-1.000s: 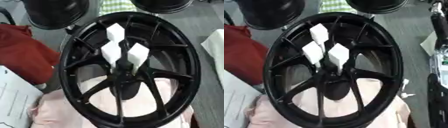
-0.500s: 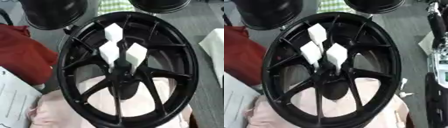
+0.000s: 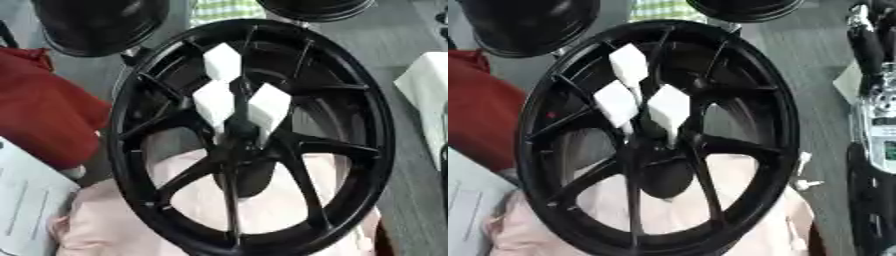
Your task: Pull the pin out of the wheel hub.
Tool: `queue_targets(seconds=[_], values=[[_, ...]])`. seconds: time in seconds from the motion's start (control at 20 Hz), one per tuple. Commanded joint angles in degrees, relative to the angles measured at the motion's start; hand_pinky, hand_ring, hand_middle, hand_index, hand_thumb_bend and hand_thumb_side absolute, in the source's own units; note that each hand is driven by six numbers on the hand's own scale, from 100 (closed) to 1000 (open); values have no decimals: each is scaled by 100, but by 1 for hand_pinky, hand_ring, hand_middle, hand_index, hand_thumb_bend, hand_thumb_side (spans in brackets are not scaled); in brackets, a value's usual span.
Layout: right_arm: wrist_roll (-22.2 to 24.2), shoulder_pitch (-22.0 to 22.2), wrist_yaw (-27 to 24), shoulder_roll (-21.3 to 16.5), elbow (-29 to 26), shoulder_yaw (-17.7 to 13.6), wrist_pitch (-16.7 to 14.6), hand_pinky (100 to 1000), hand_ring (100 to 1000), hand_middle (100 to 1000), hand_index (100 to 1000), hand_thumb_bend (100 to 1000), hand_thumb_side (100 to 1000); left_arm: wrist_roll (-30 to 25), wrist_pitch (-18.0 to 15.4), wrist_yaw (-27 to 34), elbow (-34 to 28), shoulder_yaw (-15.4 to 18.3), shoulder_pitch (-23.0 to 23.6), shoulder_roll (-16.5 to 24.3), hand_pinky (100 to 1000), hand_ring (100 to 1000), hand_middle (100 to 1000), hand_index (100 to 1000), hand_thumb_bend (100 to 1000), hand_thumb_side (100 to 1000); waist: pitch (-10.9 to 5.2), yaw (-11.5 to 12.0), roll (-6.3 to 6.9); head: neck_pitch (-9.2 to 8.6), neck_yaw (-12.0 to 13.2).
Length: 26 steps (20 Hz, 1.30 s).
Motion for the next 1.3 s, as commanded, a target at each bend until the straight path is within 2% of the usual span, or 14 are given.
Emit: queue_targets(seconds=[0.05,0.25,0.5,0.7,0.95,1.15,1.3], values=[[-66,-18,41,-238,-167,-74,4,869,820,582,742,100,544,-378,-154,-223,-91,-126,-308,822,690,669,597,729,100,377,-6,23,7,-97,-99],[-69,16,79,-300,-162,-75,20,870,820,582,742,100,543,-1107,-290,-377,-91,-487,-981,1379,710,681,609,737,100,353,-25,59,56,-94,-111],[-45,56,113,-343,-141,-43,37,871,821,581,744,100,540,-2280,-324,-539,-72,-1074,-1972,1535,725,670,596,747,100,384,-57,81,97,-76,-86],[-14,86,165,-363,-114,-16,51,872,821,581,745,100,539,-3091,-292,-453,109,-1595,-2876,1280,727,674,607,753,100,436,-85,102,119,-81,-79],[13,113,178,-366,-96,4,56,872,821,582,746,100,539,-3878,-232,-298,614,-2226,-3959,654,723,673,607,752,100,463,-133,118,138,-72,-44],[42,117,175,-350,-78,30,60,873,822,582,746,100,540,-4294,-231,-274,1078,-2625,-4573,157,720,671,606,752,100,504,-167,115,147,-93,-23],[57,110,171,-334,-73,43,61,873,822,582,746,100,540,-4450,-239,-227,1368,-2830,-4857,-134,717,669,604,752,100,526,-185,105,149,-100,-12]])
